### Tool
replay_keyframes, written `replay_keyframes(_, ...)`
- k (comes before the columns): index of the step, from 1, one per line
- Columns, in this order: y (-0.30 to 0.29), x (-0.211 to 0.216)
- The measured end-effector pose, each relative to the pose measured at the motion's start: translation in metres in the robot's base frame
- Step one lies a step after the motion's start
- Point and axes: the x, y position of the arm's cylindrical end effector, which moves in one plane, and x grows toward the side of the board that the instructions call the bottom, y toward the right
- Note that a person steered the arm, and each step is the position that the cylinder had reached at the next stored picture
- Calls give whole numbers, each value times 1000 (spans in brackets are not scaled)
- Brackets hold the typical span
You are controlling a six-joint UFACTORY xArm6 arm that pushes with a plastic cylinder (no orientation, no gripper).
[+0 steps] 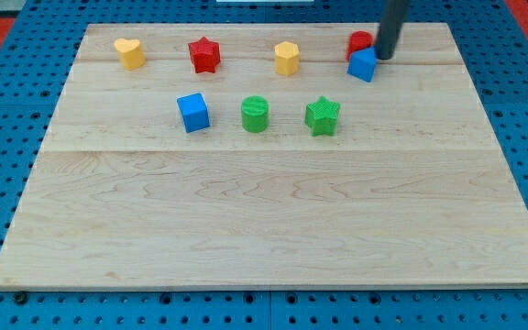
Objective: Push the blue triangle parallel to the right of the green star
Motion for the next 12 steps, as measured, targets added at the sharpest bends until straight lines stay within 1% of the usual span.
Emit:
replay_keyframes(1, -11, 17)
replay_keyframes(2, -26, 24)
replay_keyframes(3, -29, 11)
replay_keyframes(4, -85, 20)
replay_keyframes(5, -80, 44)
replay_keyframes(6, -56, 53)
replay_keyframes(8, -124, 63)
replay_keyframes(9, -75, 77)
replay_keyframes(10, -37, 77)
replay_keyframes(12, -23, 61)
